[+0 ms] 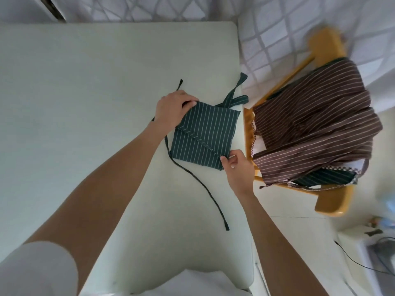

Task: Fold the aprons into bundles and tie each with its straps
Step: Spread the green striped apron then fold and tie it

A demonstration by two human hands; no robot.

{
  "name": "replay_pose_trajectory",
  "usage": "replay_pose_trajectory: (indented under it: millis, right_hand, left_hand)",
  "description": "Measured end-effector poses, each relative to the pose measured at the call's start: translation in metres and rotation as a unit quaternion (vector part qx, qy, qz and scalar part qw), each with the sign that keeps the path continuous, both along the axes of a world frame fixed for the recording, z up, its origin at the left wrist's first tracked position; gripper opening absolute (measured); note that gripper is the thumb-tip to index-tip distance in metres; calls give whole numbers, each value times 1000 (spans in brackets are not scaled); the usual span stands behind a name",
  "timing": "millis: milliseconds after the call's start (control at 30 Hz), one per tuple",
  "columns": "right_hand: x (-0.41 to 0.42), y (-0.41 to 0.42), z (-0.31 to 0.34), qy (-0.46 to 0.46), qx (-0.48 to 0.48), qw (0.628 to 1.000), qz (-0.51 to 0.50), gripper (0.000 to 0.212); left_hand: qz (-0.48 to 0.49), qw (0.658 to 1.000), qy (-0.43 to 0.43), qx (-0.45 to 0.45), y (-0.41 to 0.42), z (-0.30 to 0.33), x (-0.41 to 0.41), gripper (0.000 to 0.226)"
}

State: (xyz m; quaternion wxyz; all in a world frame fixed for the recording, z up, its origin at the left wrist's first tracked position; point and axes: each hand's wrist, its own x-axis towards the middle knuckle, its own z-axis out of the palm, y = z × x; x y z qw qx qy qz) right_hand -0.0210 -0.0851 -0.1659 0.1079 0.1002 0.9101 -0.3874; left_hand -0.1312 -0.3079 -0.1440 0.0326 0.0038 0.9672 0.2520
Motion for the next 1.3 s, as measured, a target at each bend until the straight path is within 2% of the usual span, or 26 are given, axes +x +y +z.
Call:
replay_pose_trajectory:
  millis: [100,167,267,333,367,433,500,600,733,800,867,933,1000,1067,1133,1200,1300]
  right_hand:
    - [-6,2,-1,-25,-17,999,-24,23]
    - [-11,1,0,-25,-19,999,-37,30]
    - [-13,-1,1,-11,9,1000,-27,35]
    - [-15,2,1,8,57,998,-1,34]
    - [-15,4,-1,47,105,993,34,34]
    - [-17,11,-8,168,206,954,140,34]
    - [-23,17,-14,244,235,897,284,35]
    - [-34,30,-20,218,253,847,414,44]
    - [-44,41,-23,144,286,821,473,67]
    - [-47,39,-21,138,266,827,475,68]
    - [-47,36,-19,148,253,832,471,67]
    - [-45,34,-19,151,244,837,466,68]
    - [-44,34,-19,149,224,846,461,66]
    - [-46,35,-18,177,199,851,453,52]
    - [-52,34,-11,211,158,870,416,41]
    - [-64,32,-3,200,98,906,359,34]
    - [-87,24,3,140,49,956,255,23]
  left_hand:
    - [26,999,-17,33,7,-16,-8,27]
    - [3,1000,8,18,13,-20,-9,32]
    - [-104,992,67,-11,20,-12,4,42]
    - [-200,978,63,-15,22,-8,23,48]
    - [-224,973,48,-36,20,-11,37,52]
    - [-212,973,19,-93,15,-19,65,63]
    - [-184,974,-7,-131,2,-23,86,69]
    - [-170,974,-36,-143,-21,-23,105,69]
    - [-140,965,-78,-206,-46,-20,117,88]
    - [-102,967,-48,-230,-57,-19,119,89]
    - [-77,980,15,-184,-60,-16,117,79]
    - [-118,983,53,-133,-50,-8,109,67]
    - [-206,972,6,-112,-34,-5,99,69]
    - [-261,952,-57,-147,-22,-10,90,99]
    - [-259,947,-89,-166,-19,-15,83,116]
    - [-233,958,-109,-125,-20,-13,77,114]
    - [-97,984,-142,42,-13,-8,72,83]
